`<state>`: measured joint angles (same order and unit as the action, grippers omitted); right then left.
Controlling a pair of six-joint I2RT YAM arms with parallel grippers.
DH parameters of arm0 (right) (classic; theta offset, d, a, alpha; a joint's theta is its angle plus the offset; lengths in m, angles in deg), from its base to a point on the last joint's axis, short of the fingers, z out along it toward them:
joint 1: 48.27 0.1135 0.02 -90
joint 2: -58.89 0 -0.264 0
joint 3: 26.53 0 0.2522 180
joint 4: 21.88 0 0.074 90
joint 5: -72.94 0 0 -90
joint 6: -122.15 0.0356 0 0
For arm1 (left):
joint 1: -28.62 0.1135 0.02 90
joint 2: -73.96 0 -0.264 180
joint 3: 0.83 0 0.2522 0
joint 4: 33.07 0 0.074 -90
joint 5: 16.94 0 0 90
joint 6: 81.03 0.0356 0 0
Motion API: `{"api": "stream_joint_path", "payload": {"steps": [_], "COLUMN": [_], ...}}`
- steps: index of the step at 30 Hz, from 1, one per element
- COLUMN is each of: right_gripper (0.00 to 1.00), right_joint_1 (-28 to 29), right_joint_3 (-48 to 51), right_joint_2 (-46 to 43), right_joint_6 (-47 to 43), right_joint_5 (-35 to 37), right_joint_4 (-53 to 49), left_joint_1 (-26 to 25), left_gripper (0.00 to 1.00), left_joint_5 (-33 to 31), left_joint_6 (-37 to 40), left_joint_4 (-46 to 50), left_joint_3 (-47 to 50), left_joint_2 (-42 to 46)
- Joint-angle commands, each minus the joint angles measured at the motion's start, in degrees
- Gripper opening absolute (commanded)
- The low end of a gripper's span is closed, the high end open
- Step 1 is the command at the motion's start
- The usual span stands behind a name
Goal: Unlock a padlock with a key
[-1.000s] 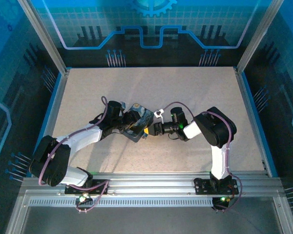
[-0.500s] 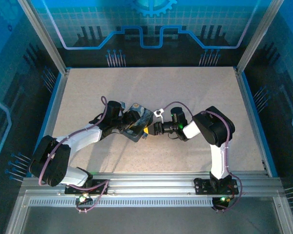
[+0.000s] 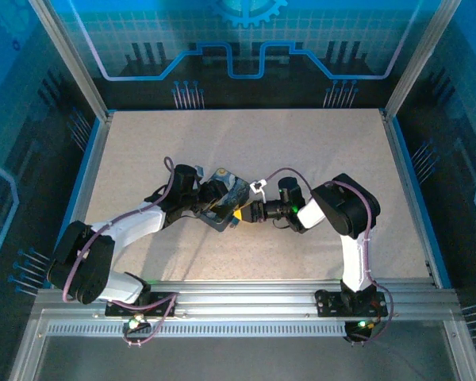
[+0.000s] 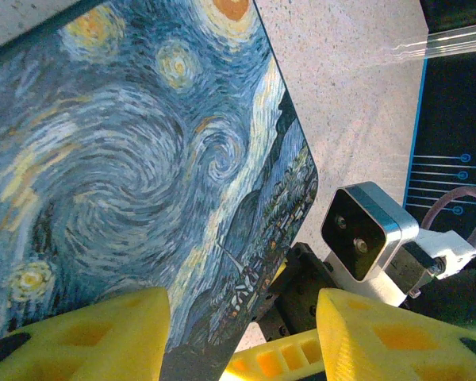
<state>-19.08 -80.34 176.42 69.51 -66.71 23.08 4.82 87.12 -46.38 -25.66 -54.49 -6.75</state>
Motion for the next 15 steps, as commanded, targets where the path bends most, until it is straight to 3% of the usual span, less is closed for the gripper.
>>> {"api": "stream_joint_path", "payload": {"steps": [1, 15], "right_gripper": [0.41, 0.13], "right_joint_1": [0.5, 0.3], "right_joint_3": [0.8, 0.1], "right_joint_2": [-1.4, -1.6], "right_joint_6": [-1.7, -3.2], "right_joint_5": [-1.7, 0.4], "right_joint_4": [0.6, -4.5], "left_joint_1": [0.2, 0.3], "left_gripper": [0.53, 0.53], "left_joint_5": [-0.3, -0.4], "left_joint_6": [0.5, 0.5], "left_joint_4": [4.7, 4.8], "left_joint_3": [2.7, 2.8], "left_joint_2": [-0.7, -0.6]}}
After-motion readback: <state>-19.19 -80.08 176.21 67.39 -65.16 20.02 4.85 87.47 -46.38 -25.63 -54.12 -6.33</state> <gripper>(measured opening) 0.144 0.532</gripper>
